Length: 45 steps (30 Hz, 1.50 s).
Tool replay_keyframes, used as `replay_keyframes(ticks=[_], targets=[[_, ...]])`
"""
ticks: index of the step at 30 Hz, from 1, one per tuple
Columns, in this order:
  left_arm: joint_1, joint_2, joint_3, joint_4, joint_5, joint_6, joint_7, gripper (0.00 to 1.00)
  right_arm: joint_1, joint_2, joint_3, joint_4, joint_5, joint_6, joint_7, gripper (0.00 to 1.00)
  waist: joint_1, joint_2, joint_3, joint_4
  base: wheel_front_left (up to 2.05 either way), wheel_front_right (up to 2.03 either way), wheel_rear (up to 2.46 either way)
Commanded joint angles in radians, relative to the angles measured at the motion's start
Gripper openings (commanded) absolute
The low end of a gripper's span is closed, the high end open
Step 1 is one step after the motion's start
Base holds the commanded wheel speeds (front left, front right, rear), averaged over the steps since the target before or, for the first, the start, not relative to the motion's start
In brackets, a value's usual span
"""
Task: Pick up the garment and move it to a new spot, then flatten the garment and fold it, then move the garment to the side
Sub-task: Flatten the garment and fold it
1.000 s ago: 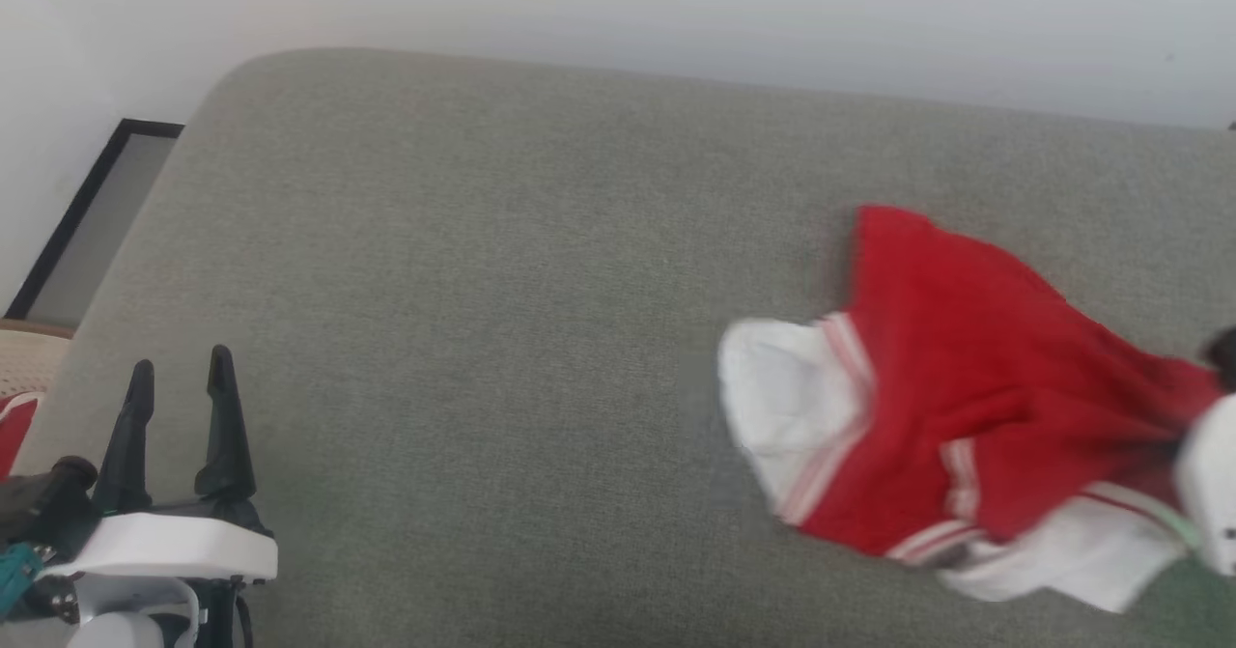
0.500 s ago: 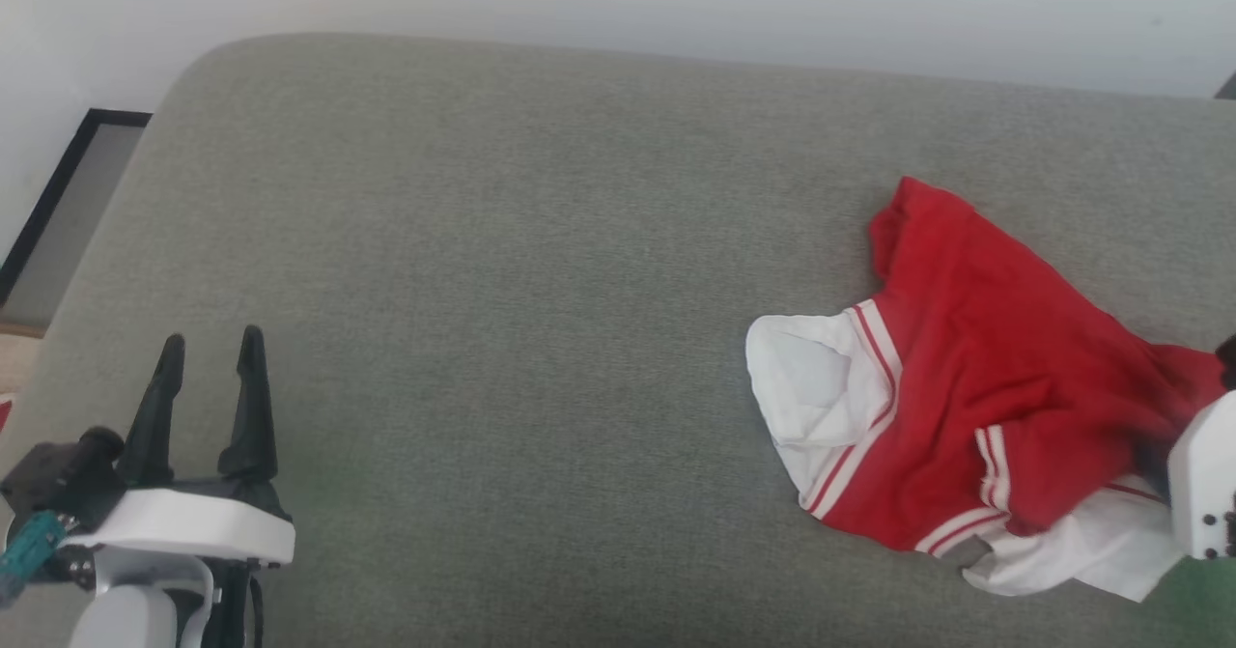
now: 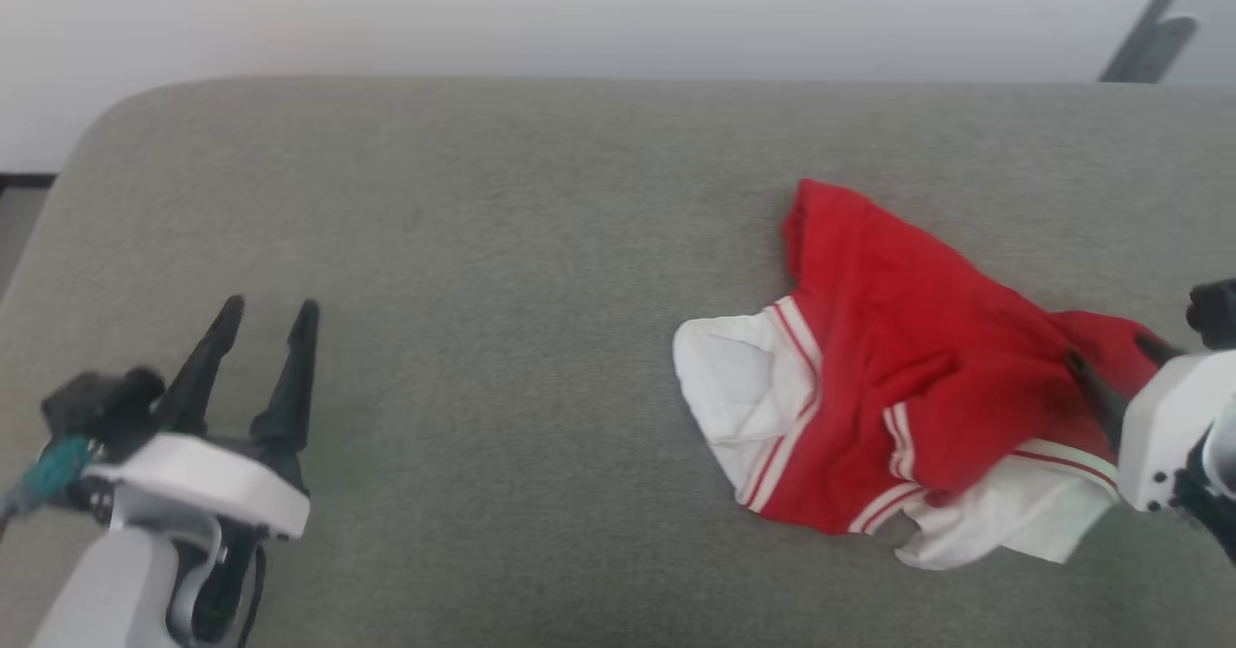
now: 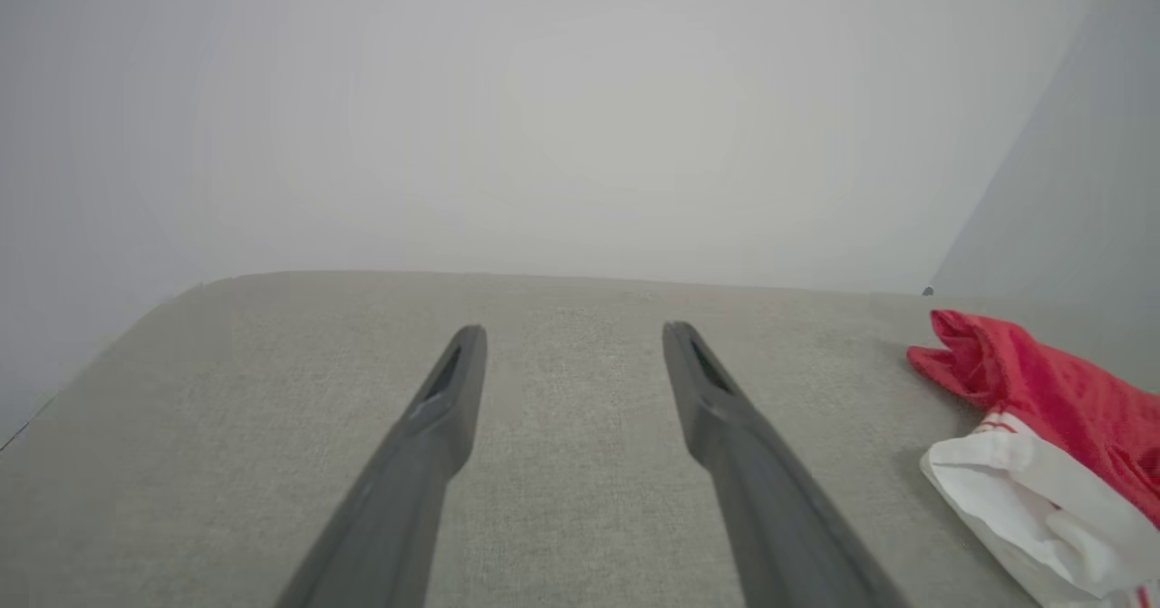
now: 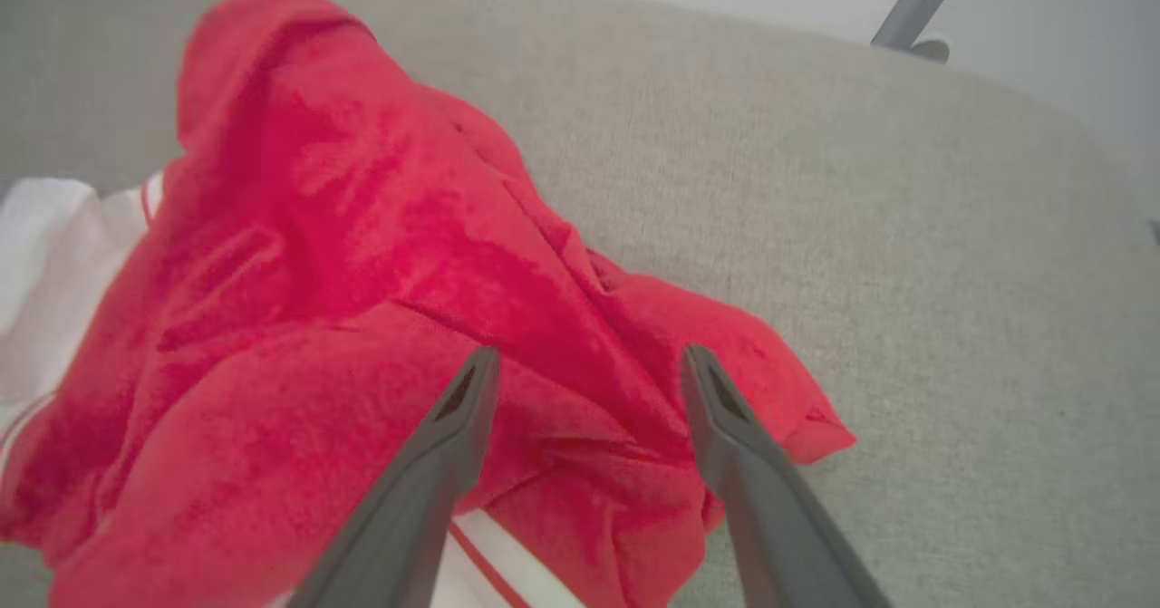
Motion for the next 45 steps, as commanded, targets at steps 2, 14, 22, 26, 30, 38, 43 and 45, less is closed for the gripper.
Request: replay_keyframes(ticks=[2, 14, 22, 26, 30, 38, 43, 45], targets=[[-0.038, 0.026, -0.039, -0.004, -0.033, -0.001, 0.023, 1.0, 0.012, 0.029, -0.02, -0.028, -0.027, 0.0, -0.049, 1.0, 0.0, 0.0, -0.008, -0.032, 0.0, 0.0, 0.0], [-0.236, 0.158, -0.331, -0.037, -0.235, -0.001, 0.256, 1.0, 0.014, 0.247, -0.155, -0.075, -0.241, 0.0, -0.393, 1.0, 0.0, 0.0, -0.002, -0.164, 0.0, 0.0, 0.0], [-0.366, 0.203, -0.504, -0.044, -0.321, -0.001, 0.406, 1.0, -0.006, 0.359, -0.209, -0.005, -0.343, 0.0, -0.484, 1.0, 0.0, 0.0, 0.026, -0.267, 0.0, 0.0, 0.0], [-0.413, 0.217, -0.586, -0.027, -0.356, -0.001, 0.481, 1.0, -0.016, 0.391, -0.217, 0.026, -0.367, 0.0, -0.513, 1.0, 0.0, 0.0, 0.04, -0.311, 0.0, 0.0, 0.0], [-0.456, 0.22, -0.656, 0.01, -0.389, -0.001, 0.559, 1.0, -0.02, 0.41, -0.225, 0.054, -0.369, 0.0, -0.537, 1.0, 0.0, 0.0, 0.053, -0.342, 0.0, 0.0, 0.0], [-0.514, 0.186, -0.739, 0.141, -0.391, 0.013, 0.728, 1.0, -0.034, 0.422, -0.208, 0.104, -0.367, 0.0, -0.551, 1.0, 0.0, 0.0, 0.078, -0.37, 0.0, 0.0, 0.0], [-0.526, 0.138, -0.778, 0.241, -0.391, 0.055, 0.817, 1.0, -0.05, 0.426, -0.204, 0.118, -0.368, 0.0, -0.564, 1.0, 0.0, 0.0, 0.098, -0.373, 0.0, 0.0, 0.0], [-0.528, 0.116, -0.79, 0.276, -0.393, 0.063, 0.84, 1.0, -0.054, 0.427, -0.201, 0.124, -0.372, 0.0, -0.565, 1.0, 0.0, 0.0, 0.105, -0.372, 0.0, 0.0, 0.0]])
